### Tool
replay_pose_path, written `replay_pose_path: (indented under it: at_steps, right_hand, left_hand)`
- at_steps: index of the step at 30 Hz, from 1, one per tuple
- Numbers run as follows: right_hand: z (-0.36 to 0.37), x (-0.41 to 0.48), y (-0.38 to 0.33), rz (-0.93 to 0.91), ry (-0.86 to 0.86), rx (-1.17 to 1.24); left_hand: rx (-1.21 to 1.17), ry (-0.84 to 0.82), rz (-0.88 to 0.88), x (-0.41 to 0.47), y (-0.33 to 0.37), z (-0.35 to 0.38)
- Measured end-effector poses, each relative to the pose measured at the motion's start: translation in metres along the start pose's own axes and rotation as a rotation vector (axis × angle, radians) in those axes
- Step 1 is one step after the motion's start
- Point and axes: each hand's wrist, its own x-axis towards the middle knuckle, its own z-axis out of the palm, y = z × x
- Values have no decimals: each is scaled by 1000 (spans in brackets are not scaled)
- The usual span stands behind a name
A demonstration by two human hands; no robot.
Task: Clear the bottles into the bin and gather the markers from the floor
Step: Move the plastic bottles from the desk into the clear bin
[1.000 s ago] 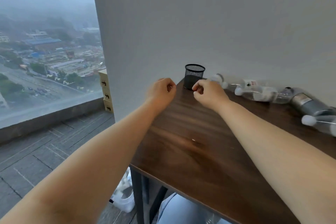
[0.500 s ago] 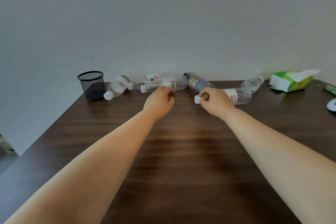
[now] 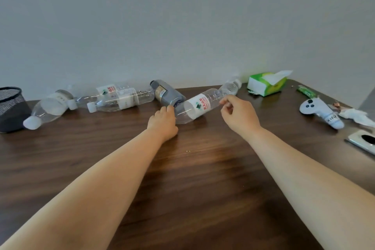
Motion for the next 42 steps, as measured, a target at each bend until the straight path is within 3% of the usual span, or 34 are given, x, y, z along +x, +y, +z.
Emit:
replay_pose_path:
  at_steps: [4, 9, 16, 23, 26, 28, 31, 35, 39, 42]
  right_hand:
    - [4, 4, 2, -49, 70, 42]
    - [18, 11, -15, -105, 219, 145]
    - [70, 29, -51, -127, -81, 84]
    - [118, 56, -79, 4, -261, -135]
    - [132, 63, -82, 104, -289, -115]
    - [136, 64, -86, 150, -229, -65]
    - [134, 55, -106, 188, 9, 112]
    - [126, 40, -157, 94, 291, 289]
    - [128, 23, -229, -115, 372, 358]
    - [143, -2, -298, -334, 318, 435]
  left_hand:
    - [-45, 113, 36, -5, -6, -4]
    - [-362, 396, -70, -13, -30, -27]
    - [-660, 555, -254, -11, -64, -49]
    - [-650, 572, -235, -16, -97, -57]
    - [-642, 579, -236, -22, -112, -61]
    - [-645, 578, -236, -27, -124, -65]
    - [-654, 581, -261, -39, -143, -72]
    - [-674, 646, -278, -65, -168, -90]
    - [-662, 742, -318, -111, -209, -115]
    - [-681, 794, -401, -155, -249, -129]
